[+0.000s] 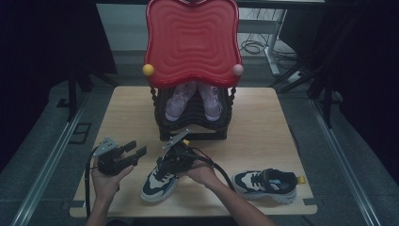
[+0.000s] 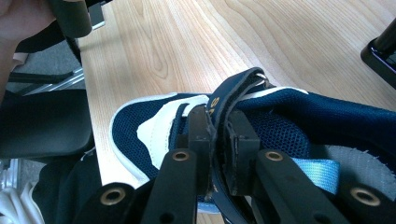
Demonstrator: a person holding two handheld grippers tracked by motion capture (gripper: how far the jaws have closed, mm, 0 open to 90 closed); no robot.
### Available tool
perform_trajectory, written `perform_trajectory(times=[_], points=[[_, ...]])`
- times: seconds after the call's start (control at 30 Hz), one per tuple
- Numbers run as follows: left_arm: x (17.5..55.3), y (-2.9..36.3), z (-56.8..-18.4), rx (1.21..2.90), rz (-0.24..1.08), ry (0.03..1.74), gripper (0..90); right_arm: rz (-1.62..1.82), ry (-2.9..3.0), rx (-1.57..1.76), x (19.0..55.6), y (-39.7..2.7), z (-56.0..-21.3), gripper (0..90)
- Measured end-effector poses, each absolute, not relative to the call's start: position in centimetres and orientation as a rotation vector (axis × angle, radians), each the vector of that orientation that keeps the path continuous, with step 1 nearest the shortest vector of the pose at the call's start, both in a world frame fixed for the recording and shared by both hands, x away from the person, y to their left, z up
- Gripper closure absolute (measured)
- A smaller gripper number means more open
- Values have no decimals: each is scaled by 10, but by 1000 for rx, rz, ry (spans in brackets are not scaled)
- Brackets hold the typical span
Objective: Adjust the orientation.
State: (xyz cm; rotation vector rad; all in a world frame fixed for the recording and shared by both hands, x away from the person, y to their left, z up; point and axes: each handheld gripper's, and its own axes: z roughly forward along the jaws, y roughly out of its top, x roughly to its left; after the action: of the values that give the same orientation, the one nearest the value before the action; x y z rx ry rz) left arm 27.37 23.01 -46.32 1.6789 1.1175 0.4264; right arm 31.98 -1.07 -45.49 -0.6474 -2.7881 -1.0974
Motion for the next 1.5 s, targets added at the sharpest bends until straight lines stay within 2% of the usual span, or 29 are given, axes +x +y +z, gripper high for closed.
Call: perform_trajectory(times=[0.17, 0.33, 0.47, 0.67, 0.87, 1.1, 1.3, 1.5], points=[[274, 229, -464, 1682, 424, 1119, 462, -1107, -2766, -648, 323, -12, -456, 788], [274, 229, -464, 1684, 421, 1117, 461, -1140, -2785, -648, 320, -14, -451, 648], [274, 227, -464, 1687, 412, 1112, 461, -1213, -2772, -676, 321, -27, -443, 595], [273, 225, -464, 1691, 417, 1110, 461, -1359, -2722, -705, 319, -56, -433, 581], [270, 221, -462, 1692, 416, 1106, 461, -1509, -2688, -755, 309, -103, -425, 581], [265, 212, -455, 1708, 394, 1080, 464, -1621, -2643, -838, 297, -141, -428, 581], [263, 204, -458, 1737, 346, 1074, 530, -1667, -2630, -886, 292, -156, -435, 584], [258, 199, -460, 1766, 307, 1057, 646, -1683, -2589, -928, 293, -167, -440, 588]])
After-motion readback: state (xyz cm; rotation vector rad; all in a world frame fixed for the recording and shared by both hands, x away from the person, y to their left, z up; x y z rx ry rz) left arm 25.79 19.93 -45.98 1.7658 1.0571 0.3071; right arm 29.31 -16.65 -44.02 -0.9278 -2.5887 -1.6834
